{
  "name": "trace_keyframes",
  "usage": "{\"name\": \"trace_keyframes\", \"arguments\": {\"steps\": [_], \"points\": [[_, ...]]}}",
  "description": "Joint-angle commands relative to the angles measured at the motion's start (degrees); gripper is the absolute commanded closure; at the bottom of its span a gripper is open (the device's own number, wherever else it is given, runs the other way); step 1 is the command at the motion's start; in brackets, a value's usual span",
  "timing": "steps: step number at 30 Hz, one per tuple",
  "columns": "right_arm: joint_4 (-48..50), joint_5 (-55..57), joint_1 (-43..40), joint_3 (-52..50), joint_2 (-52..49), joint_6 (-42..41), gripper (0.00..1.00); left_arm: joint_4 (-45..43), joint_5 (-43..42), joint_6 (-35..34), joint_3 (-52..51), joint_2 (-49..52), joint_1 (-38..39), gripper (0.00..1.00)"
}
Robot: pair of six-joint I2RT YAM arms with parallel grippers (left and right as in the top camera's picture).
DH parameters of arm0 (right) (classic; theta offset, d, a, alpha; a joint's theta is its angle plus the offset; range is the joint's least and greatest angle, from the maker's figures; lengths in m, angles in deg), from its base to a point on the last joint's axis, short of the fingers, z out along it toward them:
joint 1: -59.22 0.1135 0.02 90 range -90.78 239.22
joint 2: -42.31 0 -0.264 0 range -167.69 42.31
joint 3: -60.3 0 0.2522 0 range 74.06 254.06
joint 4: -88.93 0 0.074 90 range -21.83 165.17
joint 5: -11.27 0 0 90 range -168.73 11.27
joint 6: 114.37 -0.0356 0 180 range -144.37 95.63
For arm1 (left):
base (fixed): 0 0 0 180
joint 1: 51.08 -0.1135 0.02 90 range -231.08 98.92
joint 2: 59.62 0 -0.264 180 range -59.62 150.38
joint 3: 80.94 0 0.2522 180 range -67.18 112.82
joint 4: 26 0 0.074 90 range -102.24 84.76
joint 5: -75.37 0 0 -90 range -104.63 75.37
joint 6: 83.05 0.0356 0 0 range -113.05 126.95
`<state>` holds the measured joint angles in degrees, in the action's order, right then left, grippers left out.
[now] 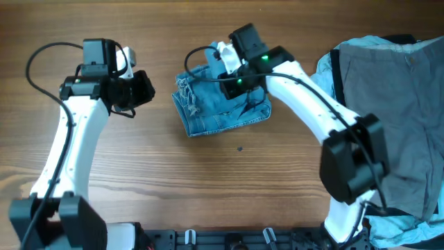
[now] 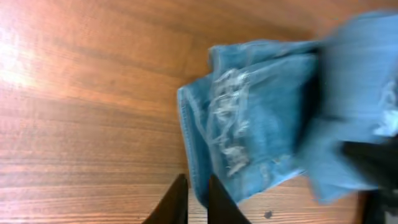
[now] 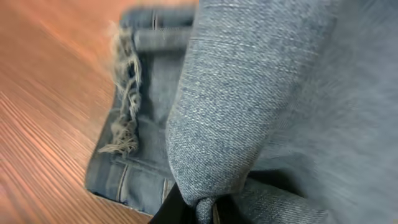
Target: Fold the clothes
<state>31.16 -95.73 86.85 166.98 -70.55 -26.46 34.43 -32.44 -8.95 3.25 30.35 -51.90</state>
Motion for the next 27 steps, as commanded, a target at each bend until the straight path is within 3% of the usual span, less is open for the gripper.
{"name": "trace_keyframes", "arguments": {"steps": [1, 2, 6, 12, 21, 22, 23, 24, 25, 27], "points": [[-0.02, 0.20, -0.66, 0.52, 4.92, 0.55, 0.96, -3.96, -5.16, 0.42, -4.59, 8.02, 0.59, 0.95], [-0.28, 0.04, -0.61, 0.48, 4.87, 0.13, 0.96, -7.34, -11.30, 0.44, -5.27, 10.97, 1.27, 0.95], [-1.14, 0.04, -0.61, 0.48, 4.74, -1.11, 0.96, -15.80, -22.10, 0.39, -5.40, 19.85, 4.22, 0.96], [-2.36, -1.95, -0.04, 0.48, 4.74, -1.05, 0.96, -16.04, -21.11, -1.42, -5.40, 29.16, 5.44, 0.96], [-2.54, -2.08, 12.57, 0.35, -2.27, -4.76, 0.93, -16.31, -20.52, -2.60, -5.40, 31.54, 5.46, 0.96], [-2.03, -2.08, 13.03, 0.35, -3.21, -5.97, 0.82, -16.31, -20.52, -2.58, -5.40, 31.54, 5.46, 0.96], [-1.62, -2.05, 13.03, 0.35, -3.80, -6.40, 0.57, -16.31, -20.52, -2.60, -5.40, 31.54, 5.49, 0.96], [-1.33, -1.09, 12.83, 0.35, -3.93, -7.08, 0.46, -16.28, -20.52, -2.60, -5.40, 31.54, 5.49, 0.96], [-1.05, -0.26, 12.52, 0.44, -3.87, -6.88, 0.40, -16.26, -20.52, -2.60, -5.40, 31.54, 5.49, 0.96], [-1.14, -0.15, 11.65, 0.72, -2.36, -4.81, 0.40, -16.24, -20.55, -2.60, -5.40, 31.54, 5.40, 0.86]]}}
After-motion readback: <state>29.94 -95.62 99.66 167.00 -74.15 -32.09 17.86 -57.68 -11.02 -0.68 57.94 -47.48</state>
